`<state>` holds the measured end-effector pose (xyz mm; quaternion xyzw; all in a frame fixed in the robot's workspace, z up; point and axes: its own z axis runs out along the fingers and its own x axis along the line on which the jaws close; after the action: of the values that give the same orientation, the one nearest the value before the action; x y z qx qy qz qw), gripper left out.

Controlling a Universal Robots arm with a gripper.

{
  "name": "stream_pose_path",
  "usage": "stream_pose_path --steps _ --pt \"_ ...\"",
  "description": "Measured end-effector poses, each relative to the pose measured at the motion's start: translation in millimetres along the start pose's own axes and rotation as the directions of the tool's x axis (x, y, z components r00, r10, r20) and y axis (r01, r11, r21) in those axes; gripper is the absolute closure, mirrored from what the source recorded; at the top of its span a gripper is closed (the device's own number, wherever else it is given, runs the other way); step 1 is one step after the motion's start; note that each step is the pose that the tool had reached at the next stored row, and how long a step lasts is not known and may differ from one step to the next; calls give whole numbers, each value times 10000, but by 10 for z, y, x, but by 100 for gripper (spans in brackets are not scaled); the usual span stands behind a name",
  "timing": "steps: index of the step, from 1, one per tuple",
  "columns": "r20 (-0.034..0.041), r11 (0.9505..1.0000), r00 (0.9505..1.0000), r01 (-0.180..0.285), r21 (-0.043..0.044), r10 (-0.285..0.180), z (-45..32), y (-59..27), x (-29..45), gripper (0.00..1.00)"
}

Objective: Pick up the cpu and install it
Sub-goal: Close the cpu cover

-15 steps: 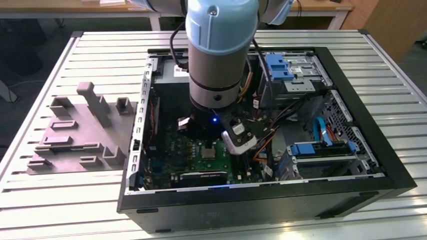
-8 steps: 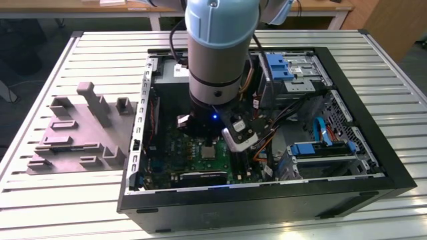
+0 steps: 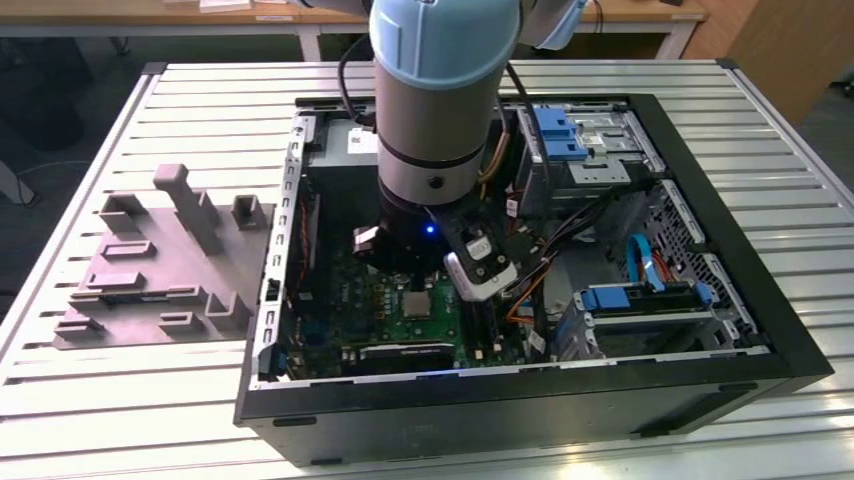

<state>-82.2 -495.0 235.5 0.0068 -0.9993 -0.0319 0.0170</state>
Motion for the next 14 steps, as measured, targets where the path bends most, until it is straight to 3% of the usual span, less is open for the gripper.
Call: stream_pose_path --steps 9,14 --pt "-3 10000 10000 0 8 0 -12 0 1 89" --pt "-1 10000 10000 0 -9 0 -163 10 6 89"
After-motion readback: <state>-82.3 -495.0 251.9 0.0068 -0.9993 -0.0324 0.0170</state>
